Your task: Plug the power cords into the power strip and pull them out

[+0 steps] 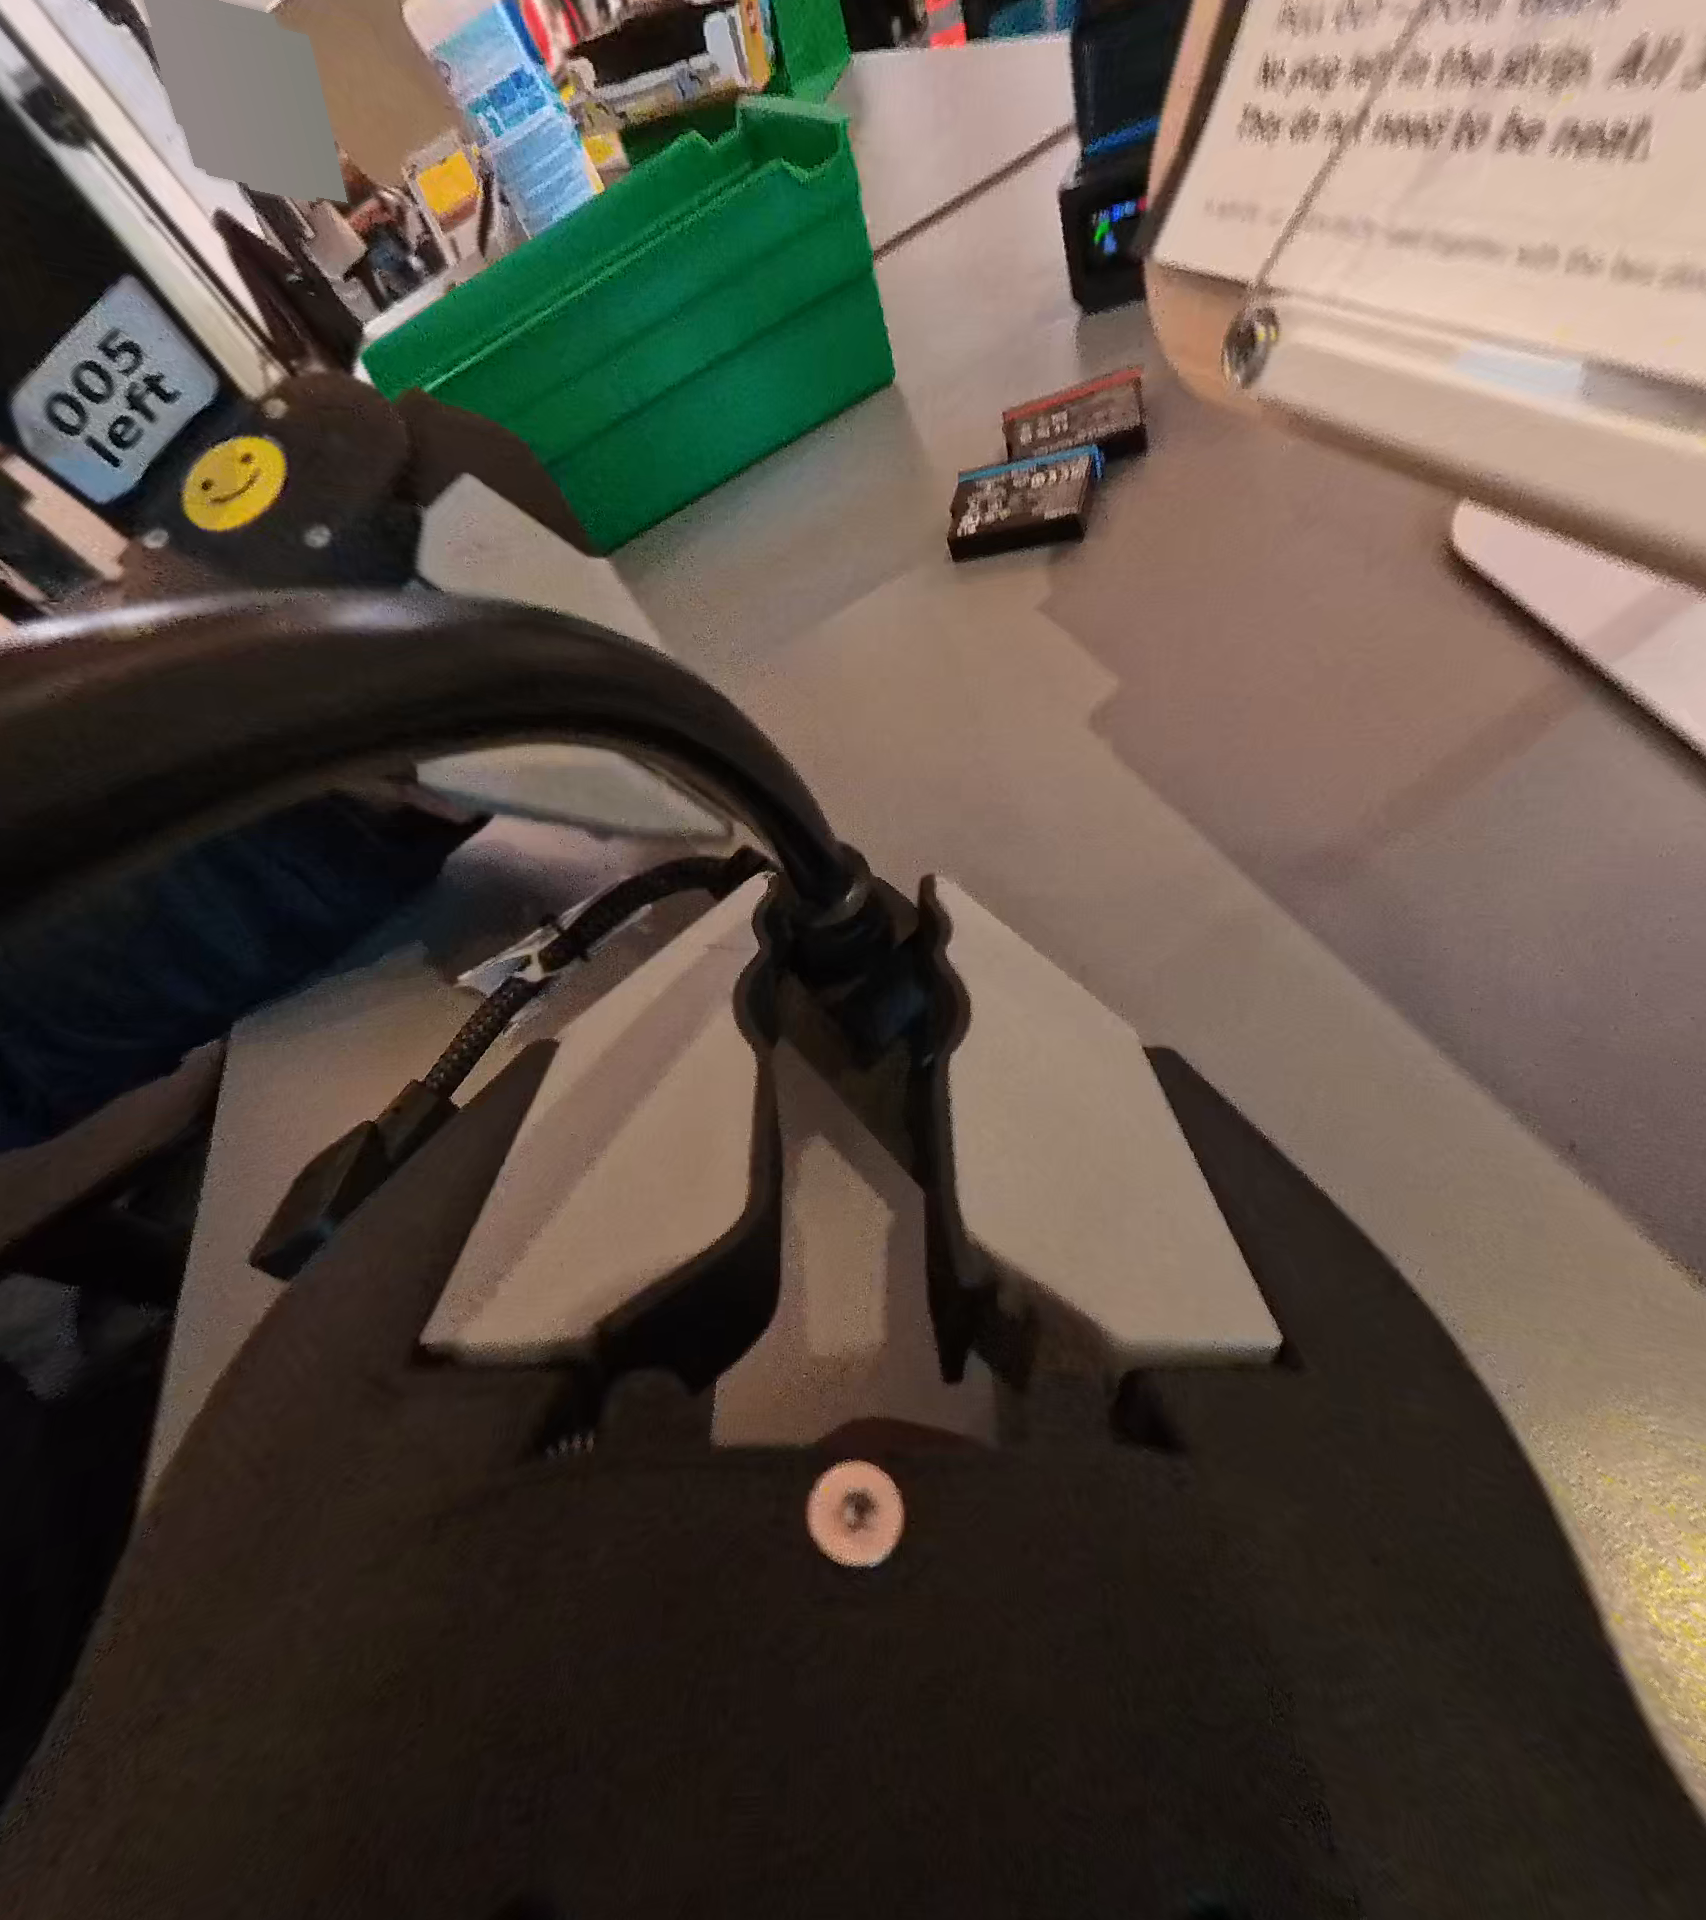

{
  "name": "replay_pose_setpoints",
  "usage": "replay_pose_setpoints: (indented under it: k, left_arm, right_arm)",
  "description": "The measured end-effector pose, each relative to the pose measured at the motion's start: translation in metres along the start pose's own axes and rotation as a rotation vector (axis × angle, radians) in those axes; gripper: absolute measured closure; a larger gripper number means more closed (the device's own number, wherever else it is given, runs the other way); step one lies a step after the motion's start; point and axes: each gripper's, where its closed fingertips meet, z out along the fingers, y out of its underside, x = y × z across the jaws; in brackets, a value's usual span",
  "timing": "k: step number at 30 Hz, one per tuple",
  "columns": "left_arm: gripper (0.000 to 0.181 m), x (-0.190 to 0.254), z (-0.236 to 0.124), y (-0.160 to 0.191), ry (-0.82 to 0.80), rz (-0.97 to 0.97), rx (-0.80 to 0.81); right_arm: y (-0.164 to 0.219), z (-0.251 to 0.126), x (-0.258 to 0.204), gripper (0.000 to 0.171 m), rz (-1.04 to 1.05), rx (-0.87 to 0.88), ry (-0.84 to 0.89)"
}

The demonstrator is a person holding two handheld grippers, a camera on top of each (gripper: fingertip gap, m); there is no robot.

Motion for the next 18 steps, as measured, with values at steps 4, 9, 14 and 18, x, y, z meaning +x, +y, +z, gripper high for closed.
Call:
replay_pose_setpoints:
  k: [4,9,14,18]
  left_arm:
    - [0.181,0.006,0.01,0.016,0.029,-0.01,-0.097]
    - [0.181,0.016,0.024,0.04,0.019,0.062,-0.248]
    - [0.181,0.018,0.026,0.04,0.03,0.034,-0.25]
    - [0.181,0.017,0.027,0.041,0.008,0.079,-0.268]
  right_arm:
    - [0.007,0.004,-0.005,0.148,0.012,-0.036,-0.047]
    - [0.016,0.012,-0.005,0.149,-0.062,-0.099,-0.003]
    - [0.017,0.011,-0.005,0.148,-0.046,-0.091,-0.019]
    - [0.019,0.009,-0.003,0.147,-0.097,-0.121,0.03]
